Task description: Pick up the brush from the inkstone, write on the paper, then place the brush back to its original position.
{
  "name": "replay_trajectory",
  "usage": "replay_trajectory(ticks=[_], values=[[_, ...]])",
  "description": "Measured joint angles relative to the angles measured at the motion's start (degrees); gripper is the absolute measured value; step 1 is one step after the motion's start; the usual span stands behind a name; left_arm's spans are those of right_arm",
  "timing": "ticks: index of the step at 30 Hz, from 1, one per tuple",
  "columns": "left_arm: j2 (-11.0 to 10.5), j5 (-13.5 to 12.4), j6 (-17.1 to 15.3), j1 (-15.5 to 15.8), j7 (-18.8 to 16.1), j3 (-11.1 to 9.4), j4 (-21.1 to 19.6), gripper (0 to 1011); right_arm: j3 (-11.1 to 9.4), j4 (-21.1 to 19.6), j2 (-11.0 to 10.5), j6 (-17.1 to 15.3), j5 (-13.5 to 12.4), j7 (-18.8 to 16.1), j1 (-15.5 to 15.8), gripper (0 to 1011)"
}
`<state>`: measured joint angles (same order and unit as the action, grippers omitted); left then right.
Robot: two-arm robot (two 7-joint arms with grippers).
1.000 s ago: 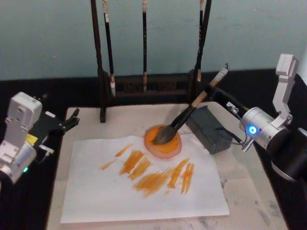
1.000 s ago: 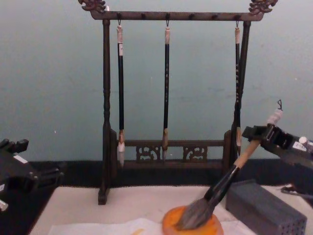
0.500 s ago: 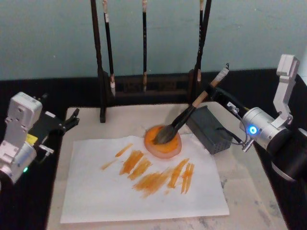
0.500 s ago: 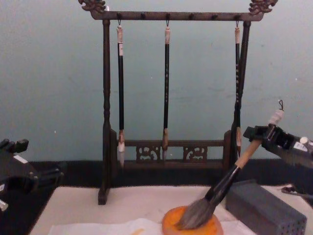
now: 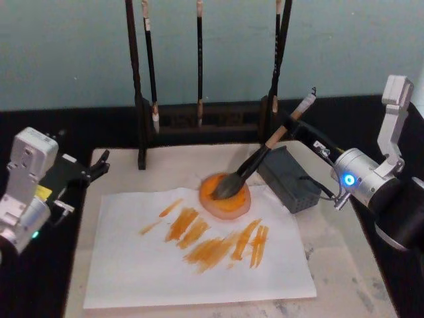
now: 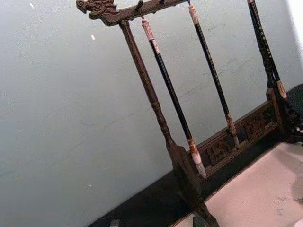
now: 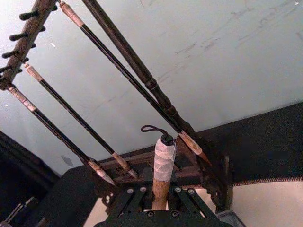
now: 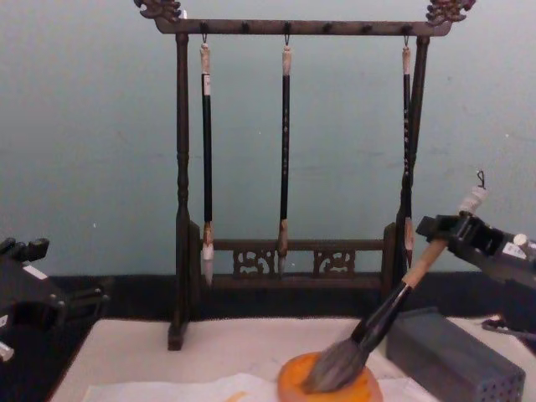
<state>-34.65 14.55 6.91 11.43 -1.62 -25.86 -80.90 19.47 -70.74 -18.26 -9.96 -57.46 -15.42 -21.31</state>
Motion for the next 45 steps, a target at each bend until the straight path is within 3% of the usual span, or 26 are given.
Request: replay_trajectory(ticks=[4, 14, 18, 21, 30, 45], values=[[0.00, 0.00, 0.00, 0.00, 0.00, 0.00, 0.00, 1001, 0.00, -0.02, 0.00, -0.02, 0.03, -0.01, 0.00, 197], [0.00, 0.00, 0.00, 0.00, 0.00, 0.00, 0.00, 1001, 0.00, -0.03, 0.00, -0.02, 0.09, -0.03, 0.00, 551], [0.00, 0.00, 0.00, 0.00, 0.00, 0.00, 0.00, 1001, 0.00, -0.04, 0.00, -0.02, 0.09, -0.03, 0.00, 623], [0.00, 0.00, 0.00, 0.00, 0.00, 0.00, 0.00, 1001, 0.00, -0.04, 0.00, -0.02, 0.09, -0.03, 0.00, 764], [0.00, 0.00, 0.00, 0.00, 0.00, 0.00, 0.00, 1001, 0.00, -0.03, 0.00, -0.02, 0.09, -0.03, 0.00, 1000], [0.00, 0.00, 0.00, 0.00, 0.00, 0.00, 0.00, 1001, 0.00, -0.03, 0.00, -0.02, 0.09, -0.03, 0.00, 1000]])
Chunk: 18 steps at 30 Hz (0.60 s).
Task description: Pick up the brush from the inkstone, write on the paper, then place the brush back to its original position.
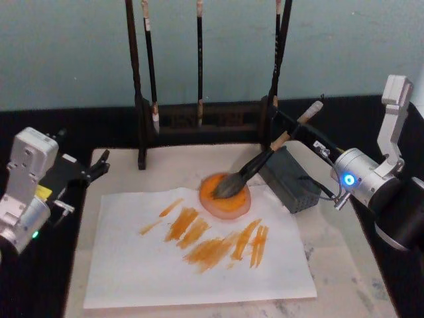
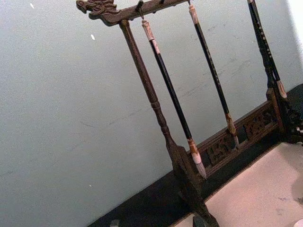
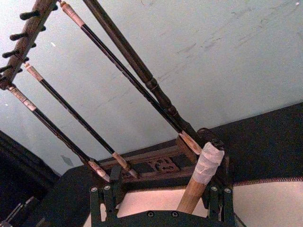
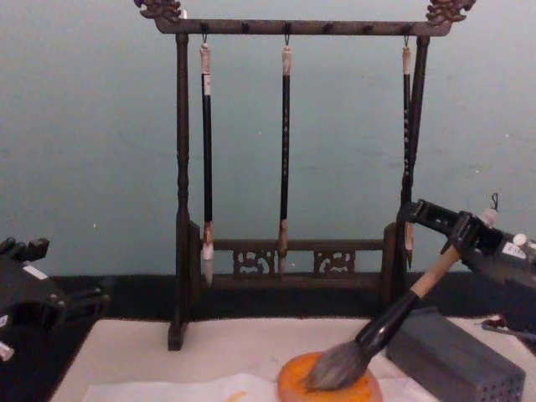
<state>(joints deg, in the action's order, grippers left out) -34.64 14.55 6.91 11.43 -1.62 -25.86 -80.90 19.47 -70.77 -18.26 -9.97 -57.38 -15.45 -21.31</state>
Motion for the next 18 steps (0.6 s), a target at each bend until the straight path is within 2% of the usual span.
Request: replay_trajectory(ticks=[18], values=[[0.00, 0.00, 0.00, 0.00, 0.00, 0.00, 0.00, 1001, 0.14, 0.43, -0.82, 0.76, -0.74, 0.35, 0.40, 1000]])
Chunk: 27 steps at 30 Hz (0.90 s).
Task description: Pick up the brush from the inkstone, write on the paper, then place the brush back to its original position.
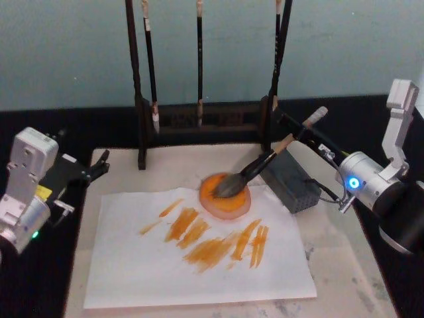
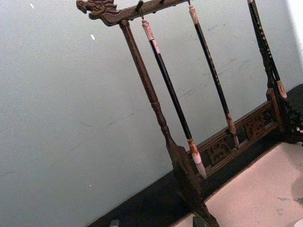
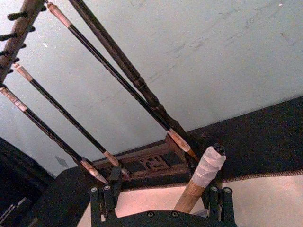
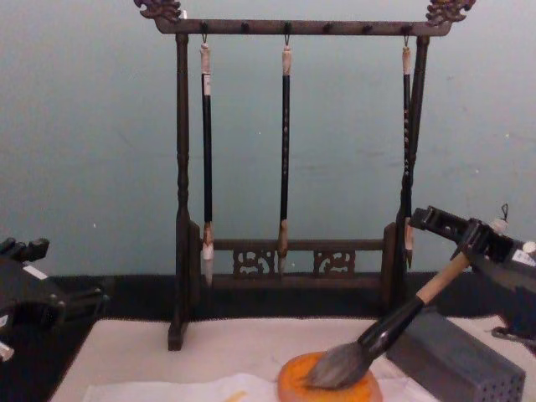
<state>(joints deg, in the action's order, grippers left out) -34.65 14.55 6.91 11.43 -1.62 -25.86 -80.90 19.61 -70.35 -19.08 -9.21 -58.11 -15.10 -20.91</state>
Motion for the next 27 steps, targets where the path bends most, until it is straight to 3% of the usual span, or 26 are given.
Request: replay_trajectory(ticks=[27], values=[[0.00, 0.00, 0.00, 0.00, 0.00, 0.00, 0.00, 1001, -0.89, -1.05, -1.53, 0.32, -1.49, 1.35, 2.27, 1000]])
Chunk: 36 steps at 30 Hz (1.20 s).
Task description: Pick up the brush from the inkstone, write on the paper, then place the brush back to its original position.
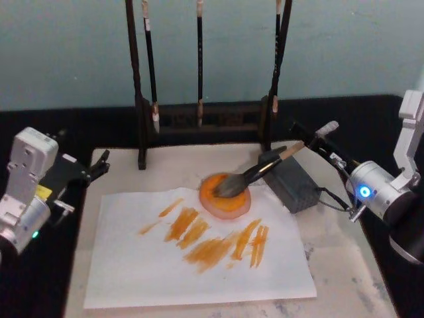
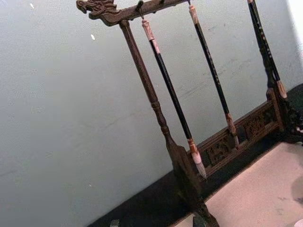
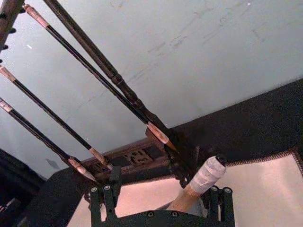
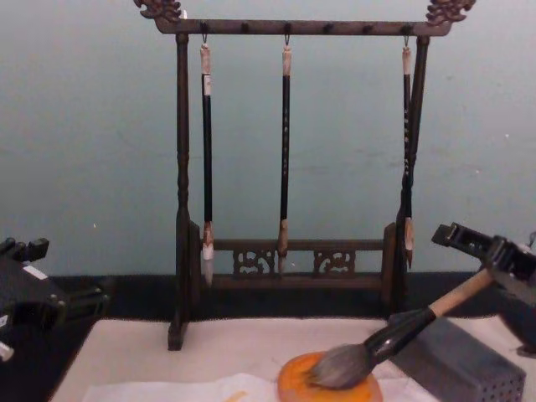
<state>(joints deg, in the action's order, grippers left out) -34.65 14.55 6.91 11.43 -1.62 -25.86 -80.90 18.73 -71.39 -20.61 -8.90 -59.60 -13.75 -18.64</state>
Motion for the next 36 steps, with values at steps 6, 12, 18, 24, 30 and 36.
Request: replay_trajectory(ticks=[6, 12, 18, 24, 30, 36], values=[[0.00, 0.00, 0.00, 0.00, 0.00, 0.00, 0.00, 1001, -0.15, -0.92, -0.66, -0.15, -0.45, 0.26, 1.00, 1000], [0.00, 0.00, 0.00, 0.00, 0.00, 0.00, 0.00, 1001, -0.27, -1.32, -0.99, -0.12, -0.75, 0.60, 1.50, 1000], [0.00, 0.00, 0.00, 0.00, 0.00, 0.00, 0.00, 1001, -0.24, -1.35, -1.11, 0.05, -0.84, 0.68, 1.48, 1000], [0.00, 0.00, 0.00, 0.00, 0.00, 0.00, 0.00, 1001, -0.04, -1.32, -1.17, -0.15, -1.01, 0.89, 1.27, 1000], [0.00, 0.00, 0.00, 0.00, 0.00, 0.00, 0.00, 1001, 0.15, -1.74, -1.62, -0.85, -1.10, 1.95, 1.65, 1000], [0.00, 0.00, 0.00, 0.00, 0.00, 0.00, 0.00, 1001, 0.32, -2.14, -1.97, -1.02, -1.01, 2.86, 2.07, 1000]])
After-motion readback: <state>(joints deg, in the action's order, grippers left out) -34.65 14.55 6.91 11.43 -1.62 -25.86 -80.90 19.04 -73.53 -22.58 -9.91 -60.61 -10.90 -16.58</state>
